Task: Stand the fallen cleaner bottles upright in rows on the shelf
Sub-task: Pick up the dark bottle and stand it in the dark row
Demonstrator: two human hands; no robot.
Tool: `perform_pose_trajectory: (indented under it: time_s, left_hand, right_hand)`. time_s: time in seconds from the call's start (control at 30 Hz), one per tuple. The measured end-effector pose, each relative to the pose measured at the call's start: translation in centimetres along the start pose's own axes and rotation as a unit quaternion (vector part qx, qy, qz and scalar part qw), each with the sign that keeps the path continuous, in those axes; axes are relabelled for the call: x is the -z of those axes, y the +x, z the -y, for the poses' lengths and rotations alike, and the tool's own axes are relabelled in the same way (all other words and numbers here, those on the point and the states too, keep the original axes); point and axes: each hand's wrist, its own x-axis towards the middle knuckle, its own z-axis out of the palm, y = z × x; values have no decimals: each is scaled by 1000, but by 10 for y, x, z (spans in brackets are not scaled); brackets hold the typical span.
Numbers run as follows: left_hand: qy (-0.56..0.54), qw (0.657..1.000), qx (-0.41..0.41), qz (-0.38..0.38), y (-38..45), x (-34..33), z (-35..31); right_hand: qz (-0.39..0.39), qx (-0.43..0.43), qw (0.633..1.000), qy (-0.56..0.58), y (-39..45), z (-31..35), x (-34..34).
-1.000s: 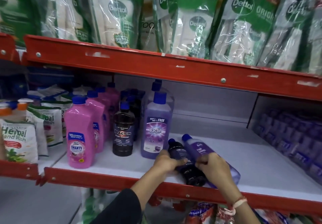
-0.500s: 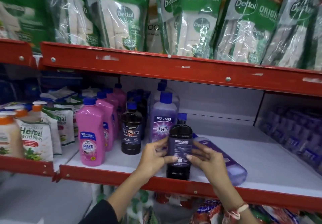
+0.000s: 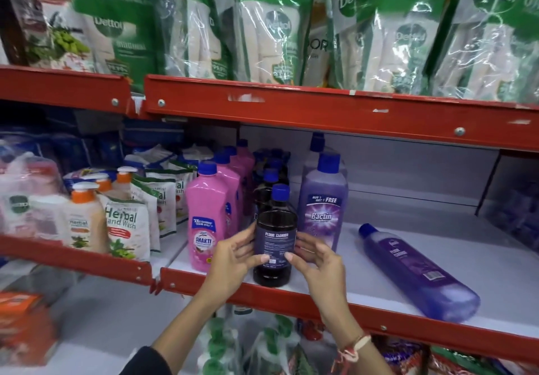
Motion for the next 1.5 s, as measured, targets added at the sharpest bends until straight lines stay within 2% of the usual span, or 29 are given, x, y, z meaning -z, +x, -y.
perform_pose_trajectory:
  time_s: [0.17,0.23,0.37,0.5,0.6,0.73,0.83,1.03,1.23,1.4,1.5]
  left_hand:
    - [39,999,-17,-18,-9,0,7]
    - [41,999,-11,-31,-9,2,6]
    - [20,999,26,-23,-1,10,7]
    - [11,1000,24,-16,1,15,9]
    - [21,999,21,-15,2,17,11]
    - [15,1000,23,12,2,12,11]
    - [52,998,23,17,4,13,15]
    - [66,998,18,-3,2,15,17]
    - [148,989,-1,-14,-3,16,21]
    - [121,992,-5,-30,-7,10,18]
    - [114,990,-35,-76,-17,4,14]
  right_hand:
    - [-69,18,994,-80,-17,-9,-12]
    - [-68,27,992,-98,-22,-10,-17]
    - [32,14,996,-88,-18,-6,-26]
    - [116,6,984,-135,-4,0,-22]
    - [142,-3,976,-165,6,-2,-21]
    - [166,-26,973,-158,12,-5,-25]
    - [188,-37,972,-137,14,-9,-29]
    - [147,-14,977,-153,13,-14,-28]
    - [109,16,974,-196,7,-12,-31]
    - [94,24,971,-219,0,-6,-34]
    - [88,20,975,-201,-6,0,-33]
